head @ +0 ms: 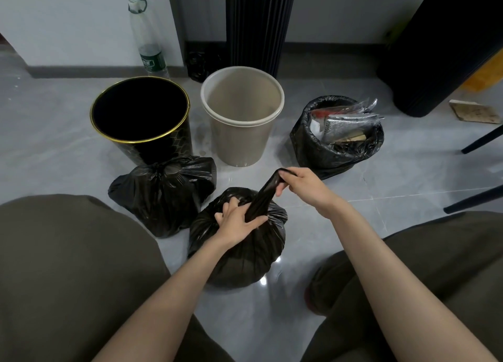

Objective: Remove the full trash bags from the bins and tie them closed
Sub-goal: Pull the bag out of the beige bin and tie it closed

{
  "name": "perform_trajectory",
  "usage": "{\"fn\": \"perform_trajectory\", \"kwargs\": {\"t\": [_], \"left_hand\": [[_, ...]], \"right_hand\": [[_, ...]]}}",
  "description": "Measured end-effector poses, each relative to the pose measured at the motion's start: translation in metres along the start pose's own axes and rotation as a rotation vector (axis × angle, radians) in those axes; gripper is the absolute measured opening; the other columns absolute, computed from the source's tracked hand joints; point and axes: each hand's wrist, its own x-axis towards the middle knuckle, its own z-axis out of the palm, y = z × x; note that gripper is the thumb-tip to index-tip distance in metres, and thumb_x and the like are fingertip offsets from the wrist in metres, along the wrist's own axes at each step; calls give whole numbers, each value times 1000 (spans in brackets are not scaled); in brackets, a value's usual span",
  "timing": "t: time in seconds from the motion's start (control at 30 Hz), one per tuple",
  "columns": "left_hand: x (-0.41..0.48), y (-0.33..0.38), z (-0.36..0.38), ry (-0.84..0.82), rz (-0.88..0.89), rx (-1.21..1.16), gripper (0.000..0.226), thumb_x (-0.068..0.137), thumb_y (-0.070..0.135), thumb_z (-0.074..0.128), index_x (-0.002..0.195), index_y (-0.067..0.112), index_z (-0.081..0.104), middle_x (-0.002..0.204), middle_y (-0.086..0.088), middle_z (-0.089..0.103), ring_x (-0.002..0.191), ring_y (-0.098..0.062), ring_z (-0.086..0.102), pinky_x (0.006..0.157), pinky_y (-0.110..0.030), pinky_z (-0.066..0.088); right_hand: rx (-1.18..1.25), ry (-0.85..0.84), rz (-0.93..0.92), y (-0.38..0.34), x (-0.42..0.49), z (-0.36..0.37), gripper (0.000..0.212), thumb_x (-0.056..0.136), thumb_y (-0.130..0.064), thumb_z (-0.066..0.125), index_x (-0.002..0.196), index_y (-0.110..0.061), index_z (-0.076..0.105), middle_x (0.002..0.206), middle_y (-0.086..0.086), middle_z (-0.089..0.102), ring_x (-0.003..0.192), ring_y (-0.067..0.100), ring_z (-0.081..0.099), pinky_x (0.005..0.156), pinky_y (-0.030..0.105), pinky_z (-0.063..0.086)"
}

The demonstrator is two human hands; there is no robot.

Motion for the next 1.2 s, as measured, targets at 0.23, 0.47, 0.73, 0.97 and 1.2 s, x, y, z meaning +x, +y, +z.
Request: {"fn": "perform_trajectory", "kwargs": {"t": [0.23,0.47,0.73,0.97,1.2], "left_hand": [[-5,-6,7,21,61,118,33,96,49,39,123,32,49,105,2,30,111,-23,32,88,-34,23],[-5,-1,18,49,53,149,30,101,35,29,115,22,53,116,-7,35,111,-25,32,85,-32,21],[-6,0,11,-72,7,94,40,95,56,22,114,31,47,123,-2,32,121,-23,25,97,-33,16],[-6,6,10,163,-46,160,44,95,53,31,123,28,55,129,-7,40,123,-26,30,103,-38,23],[-4,0,10,172,11,167,28,100,36,32,110,27,57,116,-4,43,111,-24,37,93,-35,27]], "right_hand": [[492,158,340,29,1,2,20,102,-23,32,92,-21,50,95,-8,74,76,10,51,78,28,36],[462,285,290,45,5,18,25,101,-17,31,96,-21,55,108,-4,69,84,8,51,73,22,37],[297,136,50,19,7,20,29,102,-16,33,105,-8,61,110,7,70,97,1,63,89,25,44],[448,6,72,3,10,25,31,102,-14,32,111,0,59,111,14,69,110,16,63,99,31,46],[674,217,158,32,14,20,26,103,-17,31,112,-7,54,120,2,65,119,10,54,102,35,40]]}}
